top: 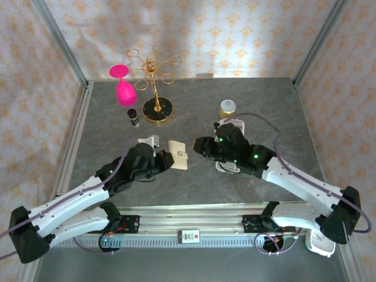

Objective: Put the credit cards into the card holder

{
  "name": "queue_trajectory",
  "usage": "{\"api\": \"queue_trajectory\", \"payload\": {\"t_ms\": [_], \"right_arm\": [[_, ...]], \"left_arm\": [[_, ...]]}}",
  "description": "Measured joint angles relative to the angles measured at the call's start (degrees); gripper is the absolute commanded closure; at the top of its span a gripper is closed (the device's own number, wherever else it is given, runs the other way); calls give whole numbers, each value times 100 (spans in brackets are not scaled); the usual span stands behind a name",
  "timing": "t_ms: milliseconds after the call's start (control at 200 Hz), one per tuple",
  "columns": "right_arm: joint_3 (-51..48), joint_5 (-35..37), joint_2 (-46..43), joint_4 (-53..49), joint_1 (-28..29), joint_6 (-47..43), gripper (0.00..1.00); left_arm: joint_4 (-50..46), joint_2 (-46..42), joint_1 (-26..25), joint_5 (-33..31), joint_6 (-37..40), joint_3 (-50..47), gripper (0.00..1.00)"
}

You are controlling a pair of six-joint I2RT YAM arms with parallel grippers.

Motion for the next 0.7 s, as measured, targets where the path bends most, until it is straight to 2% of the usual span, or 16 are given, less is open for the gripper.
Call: {"api": "queue_trajectory", "payload": {"t_ms": [120, 230, 395, 701], "right_arm": [[-142, -125, -313, -254, 13, 42, 60], [-313, -225, -616, -378, 26, 63, 60], [-566, -365, -855, -348, 105, 133, 60], [-938, -525, -855, 31, 170, 240, 57]], "left_arm": [[-125, 319, -844, -621, -337, 232, 100], [-155, 616, -1327, -1043, -616, 389, 100], [-20, 802, -1574, -1364, -962, 363, 100], [389, 772, -1609, -1648, -1064, 345, 100]]}}
